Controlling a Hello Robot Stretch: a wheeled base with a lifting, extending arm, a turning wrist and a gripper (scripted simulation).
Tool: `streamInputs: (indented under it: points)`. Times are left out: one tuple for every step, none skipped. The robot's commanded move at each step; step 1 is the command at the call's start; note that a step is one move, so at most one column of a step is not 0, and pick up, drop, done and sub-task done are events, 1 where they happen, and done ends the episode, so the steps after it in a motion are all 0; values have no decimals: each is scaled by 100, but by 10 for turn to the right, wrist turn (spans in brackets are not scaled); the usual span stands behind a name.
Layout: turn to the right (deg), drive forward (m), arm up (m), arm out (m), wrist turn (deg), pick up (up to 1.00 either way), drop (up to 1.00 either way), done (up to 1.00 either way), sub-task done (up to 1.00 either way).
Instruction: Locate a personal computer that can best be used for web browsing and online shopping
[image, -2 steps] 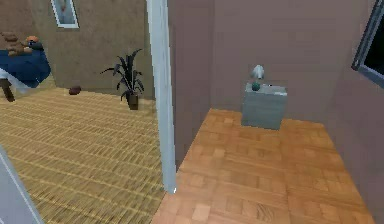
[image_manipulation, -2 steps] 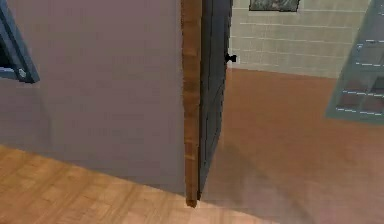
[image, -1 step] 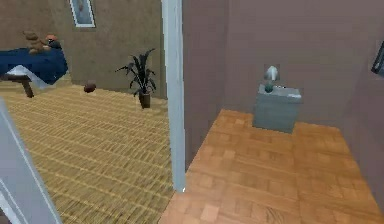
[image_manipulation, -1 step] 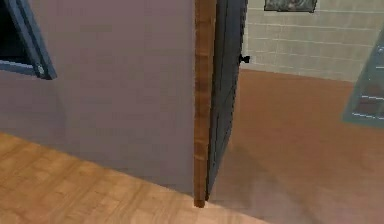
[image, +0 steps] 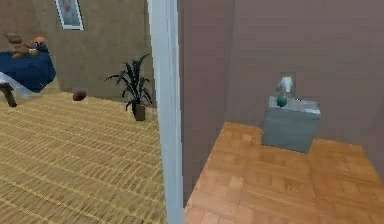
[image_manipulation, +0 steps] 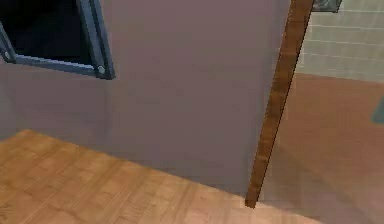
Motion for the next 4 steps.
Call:
streamInputs:
  points:
    - [-210,0,0,0,0,0,0,0,0]
    - [0,30,0,0,0,0,0,0,0]
    - [-270,0,0,0,0,0,0,0,0]
    - [0,90,0,0,0,0,0,0,0]
